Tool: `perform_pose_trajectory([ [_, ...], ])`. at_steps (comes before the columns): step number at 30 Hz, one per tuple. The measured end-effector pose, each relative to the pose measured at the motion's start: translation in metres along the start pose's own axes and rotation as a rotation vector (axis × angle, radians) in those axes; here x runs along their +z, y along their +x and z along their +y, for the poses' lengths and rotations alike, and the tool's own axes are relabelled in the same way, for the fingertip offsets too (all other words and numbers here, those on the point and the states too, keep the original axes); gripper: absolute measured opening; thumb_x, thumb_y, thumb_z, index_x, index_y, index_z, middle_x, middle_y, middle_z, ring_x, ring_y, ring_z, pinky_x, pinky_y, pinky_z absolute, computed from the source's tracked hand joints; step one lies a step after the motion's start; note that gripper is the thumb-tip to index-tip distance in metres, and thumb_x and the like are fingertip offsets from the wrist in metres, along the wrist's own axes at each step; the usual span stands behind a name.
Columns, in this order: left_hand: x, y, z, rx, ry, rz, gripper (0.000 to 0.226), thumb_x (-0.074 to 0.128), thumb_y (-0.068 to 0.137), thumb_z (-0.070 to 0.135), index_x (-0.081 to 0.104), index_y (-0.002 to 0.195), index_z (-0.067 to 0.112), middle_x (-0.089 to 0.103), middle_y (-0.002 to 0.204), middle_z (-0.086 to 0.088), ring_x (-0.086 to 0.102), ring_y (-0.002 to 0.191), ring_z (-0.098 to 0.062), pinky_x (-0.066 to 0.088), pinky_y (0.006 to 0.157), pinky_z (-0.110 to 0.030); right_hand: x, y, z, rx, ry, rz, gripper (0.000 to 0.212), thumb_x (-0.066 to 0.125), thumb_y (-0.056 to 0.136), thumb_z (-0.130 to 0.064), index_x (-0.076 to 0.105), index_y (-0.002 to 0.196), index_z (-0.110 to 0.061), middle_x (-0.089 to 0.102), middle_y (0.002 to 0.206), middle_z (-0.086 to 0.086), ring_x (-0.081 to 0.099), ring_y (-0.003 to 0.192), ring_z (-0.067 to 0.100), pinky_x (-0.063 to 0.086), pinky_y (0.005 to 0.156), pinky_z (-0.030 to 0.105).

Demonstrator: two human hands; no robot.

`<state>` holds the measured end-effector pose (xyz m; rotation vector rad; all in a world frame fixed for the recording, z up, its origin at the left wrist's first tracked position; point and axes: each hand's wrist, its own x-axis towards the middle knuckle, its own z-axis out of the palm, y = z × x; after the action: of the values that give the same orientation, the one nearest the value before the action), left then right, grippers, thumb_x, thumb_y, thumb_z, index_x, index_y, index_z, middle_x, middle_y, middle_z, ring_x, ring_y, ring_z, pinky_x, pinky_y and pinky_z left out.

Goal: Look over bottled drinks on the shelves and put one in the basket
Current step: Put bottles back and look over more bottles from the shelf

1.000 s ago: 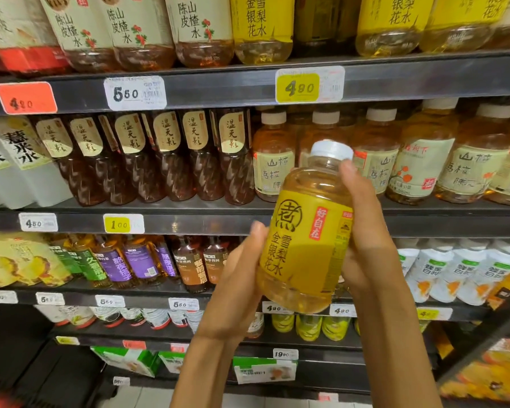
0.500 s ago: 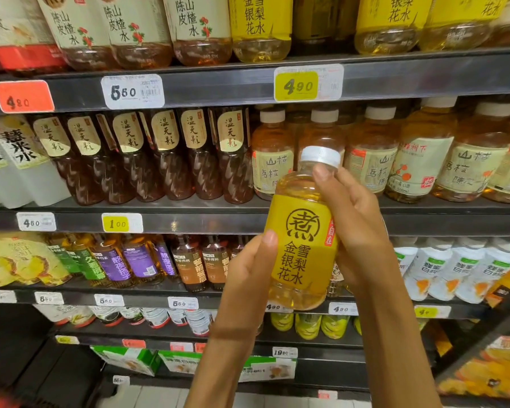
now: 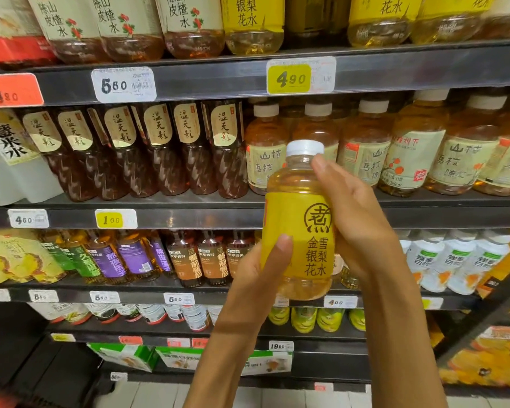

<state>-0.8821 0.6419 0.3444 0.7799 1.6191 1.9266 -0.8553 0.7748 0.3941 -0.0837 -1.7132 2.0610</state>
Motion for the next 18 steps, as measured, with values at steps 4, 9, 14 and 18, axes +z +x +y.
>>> perform_pose_trajectory([
  [4,0.003,0.002,-0.002,0.012,0.062,0.041,0.082,0.052,0.055,0.089,0.069,0.107,0.027,0.073,0.108,-0.003,0.068,0.104,-0.018,0.054,0.092,-0.037,0.002,0.0,0.005,-0.006,-0.012,0.055,0.034,0.067,0.078,-0.047,0.069,0.102,-0.022,0.075,0.087,0.001,0.071,0.077,0.013,0.054,0.066,0.028],
  [9,-0.009,0.006,-0.009,-0.137,-0.115,-0.015,0.056,0.038,0.079,0.071,0.072,0.107,0.036,0.072,0.115,0.0,0.065,0.112,-0.021,0.049,0.1,-0.046,-0.004,-0.001,0.005,0.019,0.14,0.049,0.037,0.062,0.081,-0.041,0.07,0.108,-0.017,0.075,0.091,0.001,0.072,0.085,0.014,0.056,0.069,0.025],
  [14,-0.007,0.002,-0.01,-0.125,-0.174,-0.085,0.055,0.04,0.072,0.075,0.068,0.11,0.047,0.069,0.121,0.004,0.064,0.115,-0.016,0.055,0.09,-0.032,-0.005,-0.001,0.006,0.017,0.229,-0.013,0.029,0.056,0.085,-0.04,0.074,0.098,-0.021,0.075,0.097,0.003,0.072,0.091,0.016,0.057,0.075,0.029],
  [18,0.002,0.005,-0.01,-0.027,-0.099,0.063,0.045,0.042,0.078,0.067,0.074,0.098,0.041,0.074,0.109,0.002,0.067,0.108,-0.017,0.05,0.096,-0.039,-0.003,0.002,0.003,0.002,0.114,0.033,0.038,0.059,0.082,-0.043,0.066,0.113,-0.023,0.075,0.099,0.0,0.071,0.091,0.013,0.057,0.071,0.027],
])
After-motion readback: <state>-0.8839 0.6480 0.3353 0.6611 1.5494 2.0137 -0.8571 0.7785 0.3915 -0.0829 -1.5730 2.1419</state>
